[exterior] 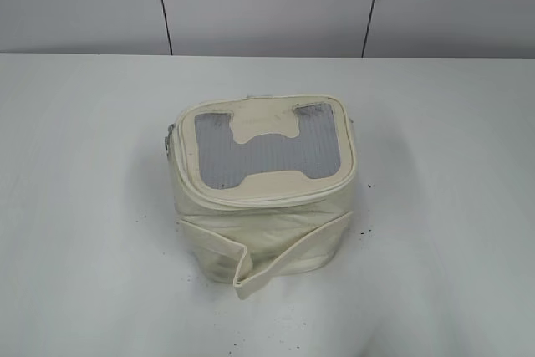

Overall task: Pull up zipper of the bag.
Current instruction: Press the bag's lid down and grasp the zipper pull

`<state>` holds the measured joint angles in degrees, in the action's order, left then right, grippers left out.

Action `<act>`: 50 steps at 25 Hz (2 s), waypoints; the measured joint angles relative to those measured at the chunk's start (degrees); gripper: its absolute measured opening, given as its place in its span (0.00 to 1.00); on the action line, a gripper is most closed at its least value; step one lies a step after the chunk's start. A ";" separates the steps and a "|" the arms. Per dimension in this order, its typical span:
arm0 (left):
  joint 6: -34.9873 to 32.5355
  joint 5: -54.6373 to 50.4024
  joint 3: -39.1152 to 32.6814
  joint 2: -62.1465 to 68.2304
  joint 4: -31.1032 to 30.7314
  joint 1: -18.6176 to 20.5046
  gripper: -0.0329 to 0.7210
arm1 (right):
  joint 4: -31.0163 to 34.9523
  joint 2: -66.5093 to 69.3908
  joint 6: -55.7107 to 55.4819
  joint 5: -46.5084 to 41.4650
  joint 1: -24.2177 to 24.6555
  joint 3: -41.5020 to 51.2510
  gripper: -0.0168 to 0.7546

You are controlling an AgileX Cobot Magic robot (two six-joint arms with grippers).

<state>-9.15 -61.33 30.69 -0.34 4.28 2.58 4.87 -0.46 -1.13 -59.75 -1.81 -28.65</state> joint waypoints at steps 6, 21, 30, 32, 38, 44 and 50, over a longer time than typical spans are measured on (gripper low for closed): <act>0.00 0.00 0.00 0.00 0.00 0.00 0.37 | 0.00 0.00 0.00 0.00 0.00 0.00 0.78; 0.00 0.15 0.00 0.17 2.36 -2.80 0.37 | 4.76 0.00 0.00 0.20 0.00 0.00 0.78; 0.00 15.98 1.61 14.30 11.56 -5.21 0.37 | 6.12 9.65 2.28 6.18 0.00 -0.84 0.78; -1.72 18.94 1.76 19.76 16.25 -5.21 0.37 | 7.63 13.96 4.61 10.10 -0.64 -0.94 0.78; -19.61 20.87 4.81 36.53 35.80 -5.21 0.37 | 10.05 27.57 9.96 17.37 -7.35 -3.56 0.78; -32.17 18.34 7.99 53.54 47.36 -5.21 0.43 | 14.48 48.20 23.56 17.34 -12.33 -13.15 0.70; -38.01 16.57 11.82 65.11 52.07 -5.79 0.44 | 25.52 68.48 42.61 13.32 -13.00 -28.26 0.68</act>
<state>-47.16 -44.76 42.51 64.77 56.35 -3.21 30.39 68.02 41.48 -46.43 -14.81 -56.92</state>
